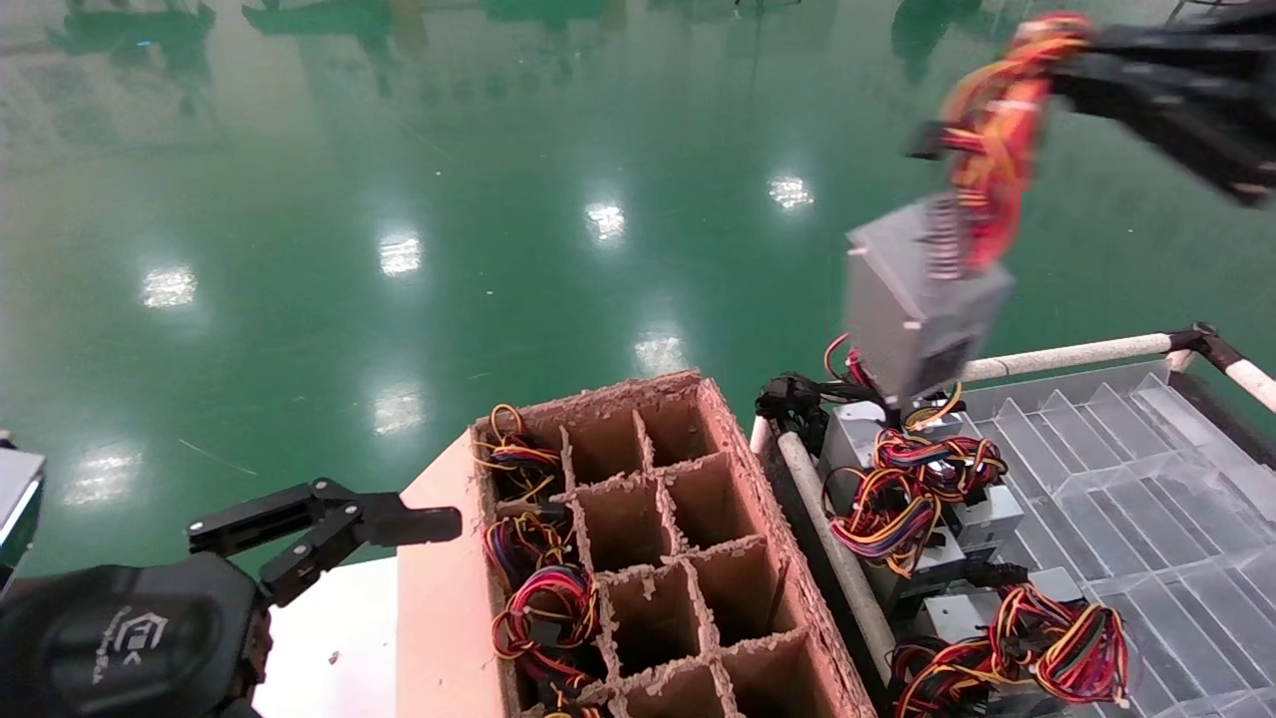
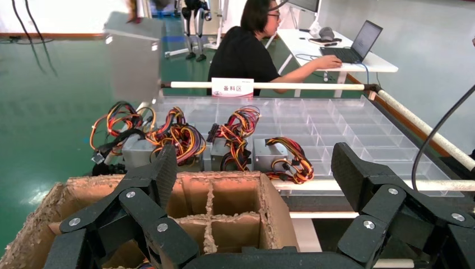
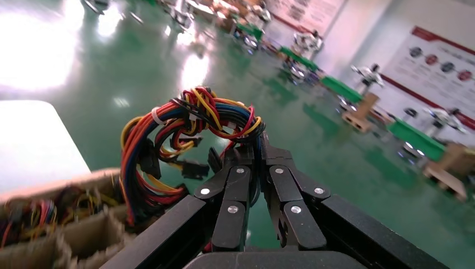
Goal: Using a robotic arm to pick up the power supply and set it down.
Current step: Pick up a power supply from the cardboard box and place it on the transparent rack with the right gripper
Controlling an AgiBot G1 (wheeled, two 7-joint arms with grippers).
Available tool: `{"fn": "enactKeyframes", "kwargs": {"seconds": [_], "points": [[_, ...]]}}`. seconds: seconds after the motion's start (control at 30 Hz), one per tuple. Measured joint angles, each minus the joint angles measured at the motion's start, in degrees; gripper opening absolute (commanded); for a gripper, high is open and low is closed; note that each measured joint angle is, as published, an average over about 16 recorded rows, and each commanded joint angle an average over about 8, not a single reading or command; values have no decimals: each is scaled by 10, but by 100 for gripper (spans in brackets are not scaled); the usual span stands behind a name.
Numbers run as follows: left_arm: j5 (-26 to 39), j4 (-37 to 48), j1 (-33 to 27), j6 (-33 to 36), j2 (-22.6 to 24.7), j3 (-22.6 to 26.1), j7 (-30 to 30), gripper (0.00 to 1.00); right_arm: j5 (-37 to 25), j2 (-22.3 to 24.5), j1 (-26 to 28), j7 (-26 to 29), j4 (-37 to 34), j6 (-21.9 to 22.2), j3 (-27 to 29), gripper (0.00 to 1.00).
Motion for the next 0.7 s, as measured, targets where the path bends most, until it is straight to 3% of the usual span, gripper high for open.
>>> {"fn": "enactKeyframes", "kwargs": {"seconds": [0.37,0.7], "points": [[0,0,0,0,0,0,0,100,29,191,-31,71,123,1,-20,0],[-1,0,0,0,0,1,0,100,98,305,-103,77,159,-1,-62,0]]}}
